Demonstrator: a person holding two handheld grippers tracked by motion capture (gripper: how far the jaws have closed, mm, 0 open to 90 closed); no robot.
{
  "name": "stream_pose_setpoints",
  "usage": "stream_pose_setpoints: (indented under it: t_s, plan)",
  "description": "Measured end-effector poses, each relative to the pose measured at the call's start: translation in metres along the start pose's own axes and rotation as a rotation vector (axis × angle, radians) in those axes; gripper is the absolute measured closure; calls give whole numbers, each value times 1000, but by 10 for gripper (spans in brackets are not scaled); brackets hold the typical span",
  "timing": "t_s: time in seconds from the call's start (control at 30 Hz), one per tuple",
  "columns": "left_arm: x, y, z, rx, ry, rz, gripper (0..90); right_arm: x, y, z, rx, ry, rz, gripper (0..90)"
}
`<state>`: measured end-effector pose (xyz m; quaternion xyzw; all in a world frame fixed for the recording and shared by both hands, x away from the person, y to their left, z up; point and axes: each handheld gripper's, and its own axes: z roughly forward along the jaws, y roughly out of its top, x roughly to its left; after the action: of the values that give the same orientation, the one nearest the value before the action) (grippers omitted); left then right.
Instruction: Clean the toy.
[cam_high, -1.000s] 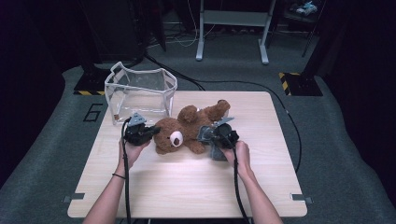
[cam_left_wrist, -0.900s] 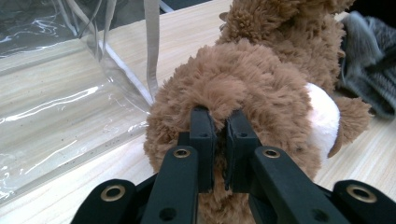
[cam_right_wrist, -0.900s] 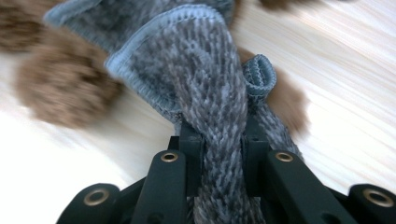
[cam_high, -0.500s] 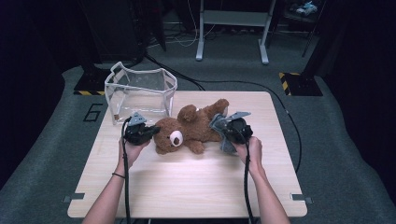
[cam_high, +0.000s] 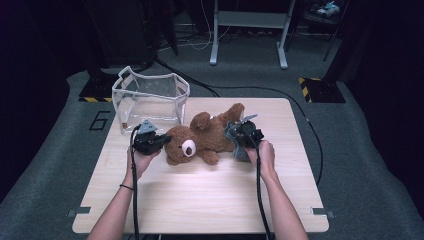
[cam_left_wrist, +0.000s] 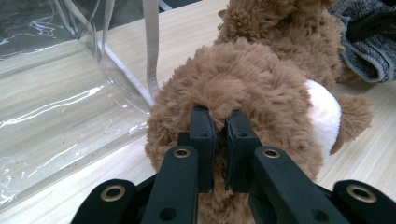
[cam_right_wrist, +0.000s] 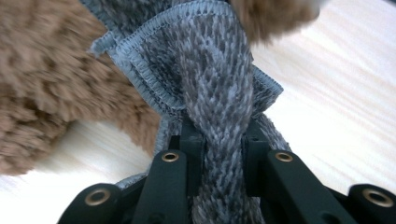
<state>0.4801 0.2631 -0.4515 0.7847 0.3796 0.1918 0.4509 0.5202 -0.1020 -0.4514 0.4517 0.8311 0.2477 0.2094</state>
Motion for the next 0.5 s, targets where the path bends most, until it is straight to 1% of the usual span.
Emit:
stream_pose_setpoints:
  t_s: [0.03, 0.07, 0.1, 0.13, 0.27, 0.33, 0.37, 0.4, 0.43, 0.5]
  plan:
    - [0, 0, 0, 0, 2, 1, 838, -2, -1, 2, 10, 3, 4, 770]
    - [0, 0, 0, 2, -1, 2, 838, -3, -2, 3, 12, 10, 16, 772]
    - [0, 0, 0, 0, -1, 1, 838, -4, -2, 4, 28, 9, 36, 775]
    - [0, 0, 0, 0, -1, 1, 838, -6, -3, 5, 33, 10, 37, 777]
    - [-1, 2, 0, 9, -7, 9, 837, -12, -9, 8, 42, 45, 76, 785]
    - [-1, 2, 1, 7, -6, 10, 837, -12, -10, 8, 57, 58, 85, 788]
    - [-1, 2, 0, 13, -12, 9, 837, -12, -11, 8, 59, 59, 85, 790]
    - [0, 2, 0, 9, -7, 10, 837, -11, -12, 7, 66, 61, 96, 790]
    - [0, 1, 1, 1, -5, 5, 837, -12, -13, 7, 59, 67, 91, 790]
    - [0, 1, 1, 4, -2, 7, 836, -10, -15, 6, 52, 69, 99, 790]
